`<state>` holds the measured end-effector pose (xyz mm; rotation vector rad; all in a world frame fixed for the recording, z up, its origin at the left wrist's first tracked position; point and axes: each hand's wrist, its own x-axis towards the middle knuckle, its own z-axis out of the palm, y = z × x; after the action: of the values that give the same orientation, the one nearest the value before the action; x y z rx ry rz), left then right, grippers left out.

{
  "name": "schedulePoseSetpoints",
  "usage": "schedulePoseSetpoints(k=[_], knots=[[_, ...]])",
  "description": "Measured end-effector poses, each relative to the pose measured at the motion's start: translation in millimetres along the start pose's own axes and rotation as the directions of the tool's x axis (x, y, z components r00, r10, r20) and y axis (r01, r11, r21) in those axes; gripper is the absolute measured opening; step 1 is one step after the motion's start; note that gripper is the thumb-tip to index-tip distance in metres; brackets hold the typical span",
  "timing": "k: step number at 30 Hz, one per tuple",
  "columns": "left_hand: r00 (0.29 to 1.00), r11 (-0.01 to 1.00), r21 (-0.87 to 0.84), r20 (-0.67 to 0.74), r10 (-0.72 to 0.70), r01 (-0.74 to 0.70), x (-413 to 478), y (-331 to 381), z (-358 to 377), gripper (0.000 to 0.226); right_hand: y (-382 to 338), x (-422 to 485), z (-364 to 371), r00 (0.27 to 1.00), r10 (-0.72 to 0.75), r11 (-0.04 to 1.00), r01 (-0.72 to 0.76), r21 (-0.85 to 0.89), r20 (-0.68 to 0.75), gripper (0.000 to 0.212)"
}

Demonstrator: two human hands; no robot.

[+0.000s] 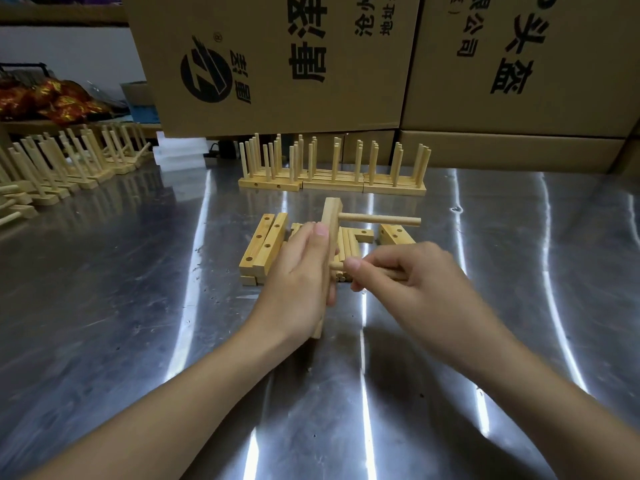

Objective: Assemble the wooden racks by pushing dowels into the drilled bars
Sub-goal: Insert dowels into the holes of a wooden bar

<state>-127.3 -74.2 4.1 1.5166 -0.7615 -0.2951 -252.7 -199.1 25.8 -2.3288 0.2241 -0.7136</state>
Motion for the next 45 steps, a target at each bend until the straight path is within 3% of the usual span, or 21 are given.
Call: schedulePoseSetpoints(k=[2,4,6,10,14,19,23,26,28,32,34,38,40,43,45], knots=[[0.976,0.962,-0.176,0.091,-0.196,0.209,2,5,-2,0.050,3,0,-3,0.993,-0.103,0.982,0.092,-0.164,-0.059,0.037],[0.932,0.903,-0.251,0.201,-0.303,0.348,3,8,-3,0.059,4,1,-6,0.982,-0.173,0.963,0.151,-0.223,-0.079,0.033],[0.911,0.876,-0.282,0.254,-0.326,0.392,3,10,-4,0.059,4,2,-9,0.974,-0.223,0.936,0.201,-0.290,-0.046,0.033],[0.926,0.903,-0.252,0.245,-0.287,0.347,1,12,-2,0.055,5,1,-11,0.966,-0.256,0.868,0.245,-0.431,0.034,0.039],[0.948,0.954,-0.159,0.233,-0.215,0.256,0,10,-1,0.055,7,1,-7,0.959,-0.284,0.903,0.271,-0.333,0.012,0.033],[0.967,0.984,-0.049,0.199,-0.160,0.173,-2,3,1,0.056,5,0,-4,0.976,-0.217,0.967,0.219,-0.130,0.028,0.029],[0.981,0.994,0.054,0.167,-0.099,0.091,1,1,3,0.057,8,5,-3,0.993,-0.072,0.992,0.062,0.111,0.089,0.035],[0.986,0.995,0.086,0.153,-0.063,0.050,2,1,0,0.056,11,4,3,0.984,0.039,0.953,-0.089,0.289,0.174,0.040],[0.986,0.994,0.096,0.156,-0.060,0.045,2,2,-4,0.056,11,2,6,0.985,0.020,0.964,-0.064,0.258,0.172,0.037],[0.985,0.994,0.090,0.158,-0.069,0.055,3,8,-7,0.060,12,2,5,0.989,-0.098,0.992,0.105,-0.065,0.111,0.033],[0.985,0.989,0.139,0.159,-0.070,0.047,3,8,-7,0.061,12,0,6,0.990,-0.118,0.985,0.127,-0.117,0.080,0.036],[0.984,0.980,0.200,0.168,-0.057,0.023,-1,9,-7,0.058,10,-1,13,0.995,-0.065,0.998,0.067,-0.016,0.073,0.043],[0.988,0.976,0.215,0.150,-0.049,0.016,-2,10,-7,0.056,9,2,12,0.992,0.013,0.990,-0.030,0.139,0.124,0.045],[0.990,0.973,0.229,0.142,0.005,-0.038,-1,11,-9,0.054,6,3,7,0.950,0.150,0.859,-0.263,0.439,0.275,0.043],[0.987,0.969,0.238,0.159,0.029,-0.066,-1,13,-11,0.054,5,3,8,0.942,0.151,0.840,-0.283,0.463,0.301,0.043]])
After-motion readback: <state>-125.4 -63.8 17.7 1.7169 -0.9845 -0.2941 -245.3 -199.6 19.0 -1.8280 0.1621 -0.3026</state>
